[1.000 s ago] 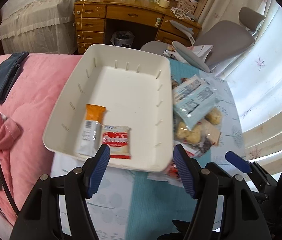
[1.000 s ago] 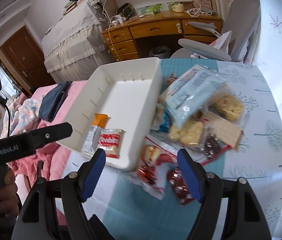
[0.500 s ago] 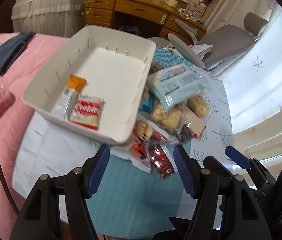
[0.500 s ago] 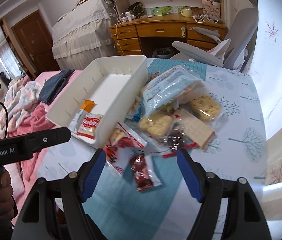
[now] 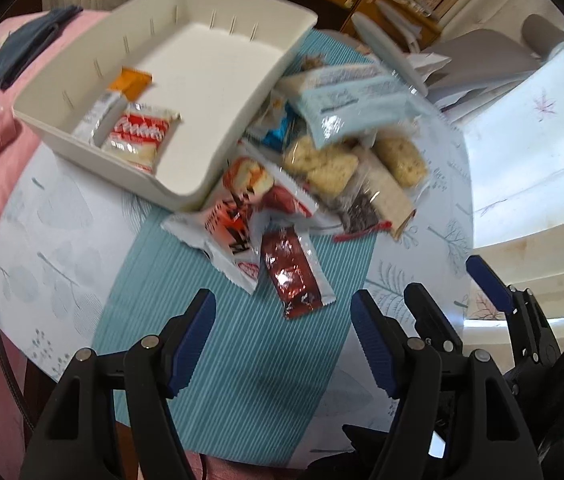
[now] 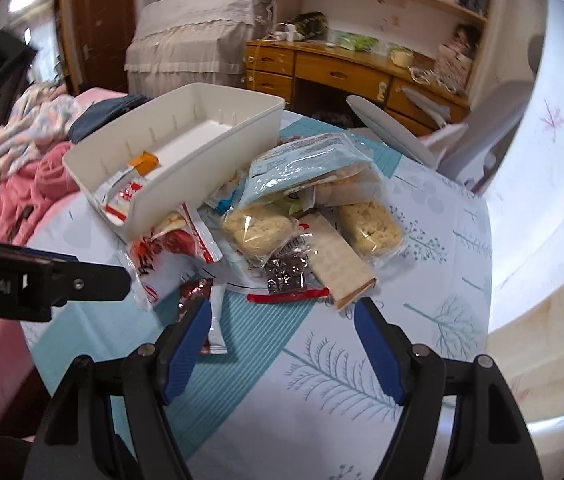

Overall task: Organize snacks
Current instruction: 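Reach the left tool to the dark red wrapper and grasp it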

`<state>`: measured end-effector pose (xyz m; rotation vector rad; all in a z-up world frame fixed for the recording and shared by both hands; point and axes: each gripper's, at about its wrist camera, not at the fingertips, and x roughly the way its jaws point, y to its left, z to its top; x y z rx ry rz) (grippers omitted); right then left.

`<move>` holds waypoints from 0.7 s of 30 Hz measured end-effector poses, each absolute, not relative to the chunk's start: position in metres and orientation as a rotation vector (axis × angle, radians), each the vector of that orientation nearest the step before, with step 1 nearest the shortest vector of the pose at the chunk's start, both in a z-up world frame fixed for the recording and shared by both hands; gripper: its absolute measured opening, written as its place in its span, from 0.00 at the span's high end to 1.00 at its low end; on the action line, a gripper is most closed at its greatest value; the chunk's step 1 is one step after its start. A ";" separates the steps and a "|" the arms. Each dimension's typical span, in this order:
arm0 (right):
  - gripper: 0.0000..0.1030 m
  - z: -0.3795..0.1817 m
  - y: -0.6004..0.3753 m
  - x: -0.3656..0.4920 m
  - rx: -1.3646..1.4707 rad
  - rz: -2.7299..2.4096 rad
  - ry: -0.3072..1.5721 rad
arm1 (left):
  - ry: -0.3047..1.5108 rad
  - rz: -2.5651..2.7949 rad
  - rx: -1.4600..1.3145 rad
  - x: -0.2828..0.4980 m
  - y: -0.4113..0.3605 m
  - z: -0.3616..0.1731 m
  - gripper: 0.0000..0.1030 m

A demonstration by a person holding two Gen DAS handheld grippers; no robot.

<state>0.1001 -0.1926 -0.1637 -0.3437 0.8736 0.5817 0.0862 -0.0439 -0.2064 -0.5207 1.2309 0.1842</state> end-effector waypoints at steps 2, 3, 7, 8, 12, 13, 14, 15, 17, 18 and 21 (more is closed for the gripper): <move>0.28 -0.168 -0.192 0.100 -0.363 0.596 0.843 | 1.258 0.197 -0.531 0.091 -0.047 -0.214 0.33; 0.28 -0.170 -0.192 0.100 -0.372 0.602 0.830 | 1.279 0.208 -0.541 0.094 -0.048 -0.220 0.33; 0.28 -0.181 -0.190 0.106 -0.390 0.624 0.783 | 1.340 0.232 -0.578 0.104 -0.052 -0.238 0.33; 0.28 -0.184 -0.189 0.109 -0.400 0.625 0.778 | 1.357 0.240 -0.591 0.107 -0.052 -0.244 0.33; 0.28 -0.199 -0.184 0.120 -0.435 0.652 0.771 | 1.399 0.273 -0.626 0.119 -0.054 -0.260 0.33; 0.28 -0.203 -0.183 0.123 -0.443 0.662 0.773 | 1.407 0.282 -0.629 0.121 -0.055 -0.263 0.33; 0.28 -0.207 -0.182 0.125 -0.451 0.669 0.773 | 1.415 0.299 -0.638 0.124 -0.055 -0.266 0.33; 0.28 -0.210 -0.182 0.128 -0.457 0.674 0.773 | 1.420 0.309 -0.650 0.127 -0.055 -0.269 0.33; 0.28 -0.218 -0.181 0.133 -0.459 0.684 0.780 | 1.434 0.327 -0.678 0.131 -0.055 -0.276 0.33; 0.28 -0.221 -0.180 0.135 -0.461 0.687 0.785 | 1.444 0.336 -0.682 0.133 -0.055 -0.280 0.33; 0.31 -0.232 -0.179 0.142 -0.471 0.695 0.796 | 1.467 0.349 -0.685 0.138 -0.056 -0.289 0.33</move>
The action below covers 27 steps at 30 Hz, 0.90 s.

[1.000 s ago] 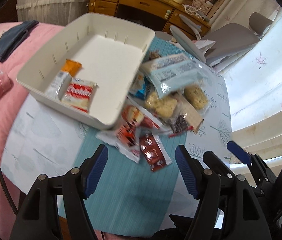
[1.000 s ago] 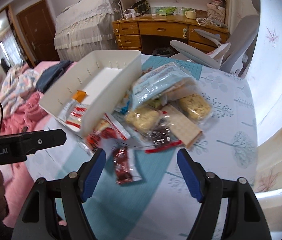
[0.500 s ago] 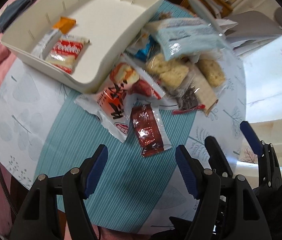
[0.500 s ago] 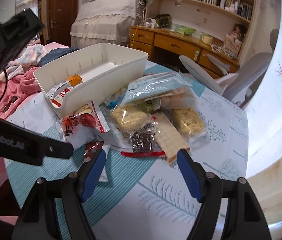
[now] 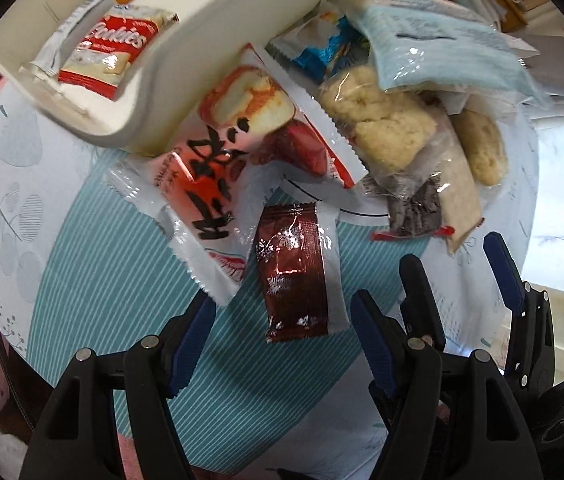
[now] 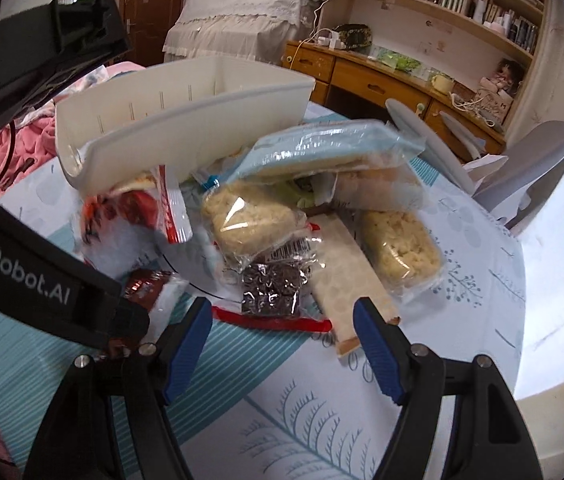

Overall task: Organize snacks
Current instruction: 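Reach the left tool to the dark red wrapper and grasp it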

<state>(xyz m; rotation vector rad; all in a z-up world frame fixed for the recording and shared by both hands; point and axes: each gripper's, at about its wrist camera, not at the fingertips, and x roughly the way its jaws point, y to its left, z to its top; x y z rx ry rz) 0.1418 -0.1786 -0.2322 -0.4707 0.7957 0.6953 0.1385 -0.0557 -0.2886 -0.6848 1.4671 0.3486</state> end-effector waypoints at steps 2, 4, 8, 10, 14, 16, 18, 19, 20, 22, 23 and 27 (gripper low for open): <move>0.35 -0.239 -0.177 0.146 -0.473 0.703 0.808 | 1.473 0.352 -0.679 0.142 -0.057 -0.292 0.33; 0.37 -0.245 -0.174 0.150 -0.470 0.712 0.826 | 1.482 0.353 -0.677 0.145 -0.059 -0.296 0.33; 0.40 -0.253 -0.171 0.154 -0.471 0.729 0.846 | 1.503 0.368 -0.674 0.153 -0.061 -0.303 0.45; 0.40 -0.254 -0.170 0.155 -0.473 0.736 0.845 | 1.500 0.359 -0.692 0.155 -0.061 -0.306 0.51; 0.40 -0.256 -0.168 0.156 -0.469 0.753 0.850 | 1.510 0.351 -0.701 0.159 -0.064 -0.314 0.57; 0.40 -0.257 -0.166 0.157 -0.472 0.763 0.854 | 1.507 0.352 -0.711 0.158 -0.063 -0.316 0.60; 0.39 -0.259 -0.164 0.159 -0.472 0.765 0.872 | 1.500 0.356 -0.735 0.157 -0.061 -0.319 0.61; 0.39 -0.259 -0.163 0.161 -0.465 0.770 0.876 | 1.497 0.356 -0.740 0.156 -0.059 -0.319 0.62; 0.38 -0.259 -0.162 0.162 -0.462 0.773 0.879 | 1.494 0.355 -0.746 0.154 -0.057 -0.319 0.63; 0.38 -0.261 -0.161 0.163 -0.456 0.778 0.883 | 1.485 0.352 -0.759 0.151 -0.053 -0.321 0.64; 0.38 -0.261 -0.159 0.163 -0.454 0.781 0.884 | 1.480 0.351 -0.769 0.149 -0.052 -0.321 0.65; 0.41 -0.265 -0.158 0.164 -0.437 0.805 0.896 | 1.465 0.349 -0.781 0.142 -0.047 -0.323 0.66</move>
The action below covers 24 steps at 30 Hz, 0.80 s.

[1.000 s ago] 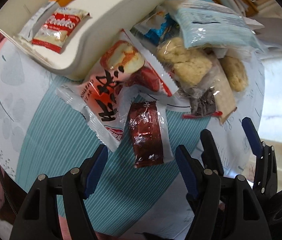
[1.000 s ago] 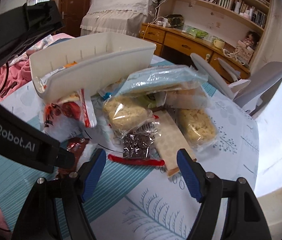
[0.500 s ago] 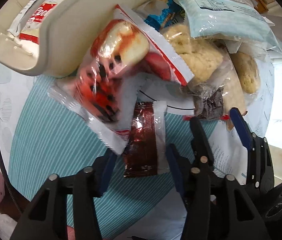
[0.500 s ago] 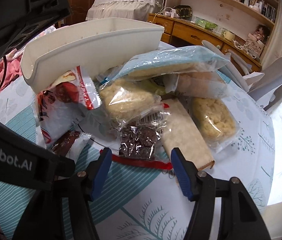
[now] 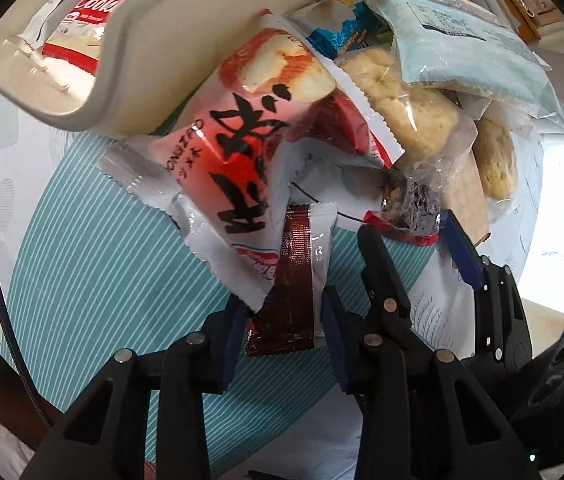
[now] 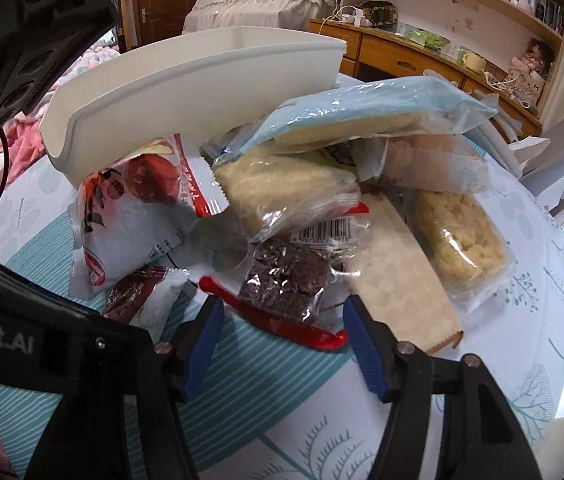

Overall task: Organize snacks
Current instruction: 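Reach the left tool to the dark red wrapper and grasp it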

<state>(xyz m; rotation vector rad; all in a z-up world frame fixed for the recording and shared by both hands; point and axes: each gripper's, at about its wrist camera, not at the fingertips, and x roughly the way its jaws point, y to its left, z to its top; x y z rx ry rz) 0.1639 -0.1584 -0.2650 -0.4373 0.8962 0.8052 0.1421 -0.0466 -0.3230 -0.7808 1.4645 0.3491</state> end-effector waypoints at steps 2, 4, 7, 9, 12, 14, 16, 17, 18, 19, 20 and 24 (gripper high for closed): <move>0.53 -0.265 -0.160 0.163 -0.421 0.822 0.899 | 1.437 0.355 -0.778 0.139 -0.045 -0.326 0.66; 0.67 -0.264 -0.160 0.160 -0.416 0.834 0.905 | 1.444 0.352 -0.784 0.135 -0.045 -0.326 0.67; 0.83 -0.263 -0.156 0.156 -0.432 0.840 0.917 | 1.461 0.354 -0.797 0.123 -0.045 -0.327 0.67; 0.84 -0.261 -0.155 0.155 -0.431 0.832 0.935 | 1.478 0.361 -0.804 0.117 -0.045 -0.328 0.67; 0.99 -0.257 -0.157 0.153 -0.400 0.832 0.971 | 1.496 0.364 -0.797 0.104 -0.046 -0.327 0.67; 0.99 -0.254 -0.158 0.152 -0.384 0.830 1.012 | 1.505 0.360 -0.795 0.097 -0.044 -0.325 0.67; 0.99 -0.252 -0.160 0.146 -0.371 0.835 1.032 | 1.508 0.354 -0.794 0.097 -0.046 -0.325 0.67; 0.99 -0.251 -0.160 0.145 -0.367 0.834 1.040 | 1.510 0.349 -0.788 0.094 -0.047 -0.323 0.67; 1.00 -0.251 -0.161 0.143 -0.358 0.833 1.051 | 1.509 0.345 -0.779 0.092 -0.047 -0.321 0.67; 1.00 -0.250 -0.162 0.142 -0.344 0.829 1.065 | 1.508 0.343 -0.777 0.097 -0.049 -0.315 0.67; 1.00 -0.250 -0.164 0.140 -0.324 0.823 1.082 | 1.507 0.339 -0.774 0.098 -0.049 -0.314 0.67; 1.00 -0.244 -0.174 0.136 -0.234 0.796 1.125 | 1.497 0.332 -0.766 0.087 -0.044 -0.298 0.68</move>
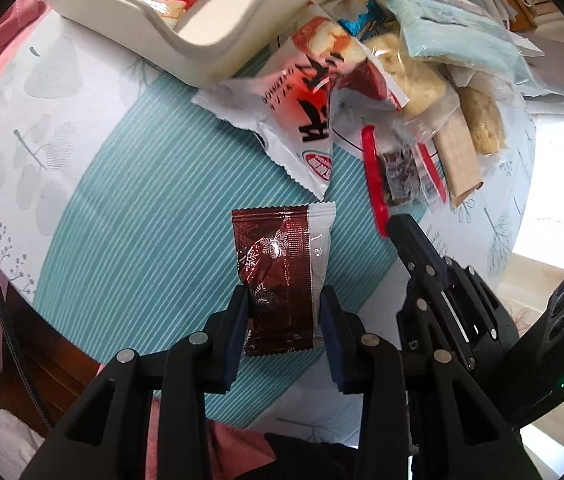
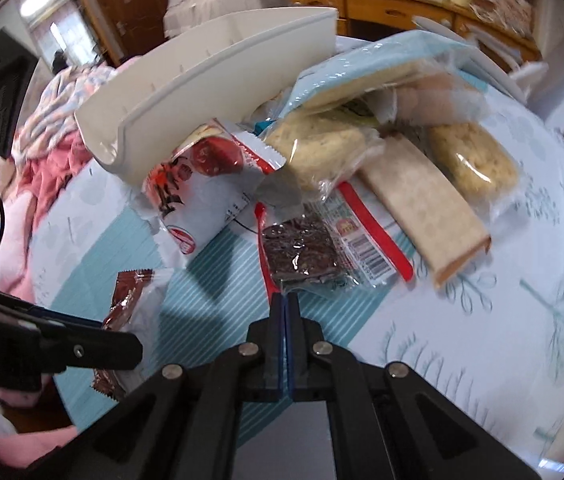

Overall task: Organize snacks
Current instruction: 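Carry the dark red wrapper into the tray with the left tool while the right tool carries a red-striped packet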

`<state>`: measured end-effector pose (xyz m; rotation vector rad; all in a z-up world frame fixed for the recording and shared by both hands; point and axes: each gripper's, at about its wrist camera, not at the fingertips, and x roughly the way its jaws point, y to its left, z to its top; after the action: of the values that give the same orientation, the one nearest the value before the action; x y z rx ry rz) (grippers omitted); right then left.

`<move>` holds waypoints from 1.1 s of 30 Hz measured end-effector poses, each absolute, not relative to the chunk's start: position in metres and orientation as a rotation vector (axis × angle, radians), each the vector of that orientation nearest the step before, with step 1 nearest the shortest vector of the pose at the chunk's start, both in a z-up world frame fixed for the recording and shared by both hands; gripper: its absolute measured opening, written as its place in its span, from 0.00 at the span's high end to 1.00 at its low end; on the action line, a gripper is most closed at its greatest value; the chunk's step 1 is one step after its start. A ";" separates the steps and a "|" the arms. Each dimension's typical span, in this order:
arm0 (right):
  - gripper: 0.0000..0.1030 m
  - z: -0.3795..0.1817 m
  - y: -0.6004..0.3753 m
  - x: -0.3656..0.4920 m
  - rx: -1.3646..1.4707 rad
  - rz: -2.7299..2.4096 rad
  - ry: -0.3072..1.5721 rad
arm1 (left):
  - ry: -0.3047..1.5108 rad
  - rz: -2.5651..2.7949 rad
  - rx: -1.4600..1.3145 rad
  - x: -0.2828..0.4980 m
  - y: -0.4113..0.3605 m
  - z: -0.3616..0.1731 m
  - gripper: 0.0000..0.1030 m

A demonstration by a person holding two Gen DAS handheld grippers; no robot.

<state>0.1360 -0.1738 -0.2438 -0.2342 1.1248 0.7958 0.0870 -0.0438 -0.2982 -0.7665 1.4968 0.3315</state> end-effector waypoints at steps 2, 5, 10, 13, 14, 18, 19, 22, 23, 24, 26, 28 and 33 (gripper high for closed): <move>1.00 -0.237 -0.180 0.134 -0.187 0.785 1.133 | 1.491 0.333 -0.762 0.088 -0.042 -0.292 0.68; 1.00 -0.227 -0.190 0.135 -0.129 0.773 1.140 | 1.487 0.330 -0.746 0.090 -0.035 -0.283 0.68; 1.00 -0.206 -0.208 0.137 -0.047 0.758 1.123 | 1.499 0.285 -0.695 0.085 -0.034 -0.256 0.68; 1.00 -0.194 -0.218 0.136 0.013 0.747 1.109 | 1.504 0.258 -0.666 0.085 -0.033 -0.247 0.68; 1.00 -0.191 -0.216 0.134 0.026 0.743 1.103 | 1.505 0.249 -0.656 0.086 -0.032 -0.243 0.68; 1.00 -0.175 -0.221 0.129 0.064 0.714 1.071 | 1.509 0.202 -0.617 0.090 -0.028 -0.225 0.68; 1.00 -0.170 -0.221 0.129 0.068 0.707 1.066 | 1.508 0.184 -0.599 0.092 -0.028 -0.219 0.68; 1.00 -0.154 -0.221 0.124 0.059 0.691 1.030 | 1.492 0.147 -0.547 0.096 -0.023 -0.201 0.68; 1.00 -0.148 -0.221 0.121 0.053 0.688 1.017 | 1.485 0.137 -0.535 0.097 -0.022 -0.197 0.68; 1.00 -0.143 -0.218 0.118 0.046 0.684 1.006 | 1.470 0.120 -0.516 0.100 -0.019 -0.189 0.68; 1.00 -0.134 -0.214 0.111 0.042 0.678 0.982 | 1.451 0.103 -0.491 0.102 -0.015 -0.178 0.68; 1.00 -0.125 -0.209 0.105 0.055 0.661 0.964 | 1.424 0.080 -0.459 0.104 -0.006 -0.164 0.68; 1.00 -0.100 -0.192 0.097 0.098 0.622 0.896 | 1.354 0.020 -0.403 0.106 0.018 -0.133 0.68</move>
<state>0.0966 -0.1924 -0.0996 0.0978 0.8963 0.6223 0.1056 0.0179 -0.1332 -0.4030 1.3538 0.0201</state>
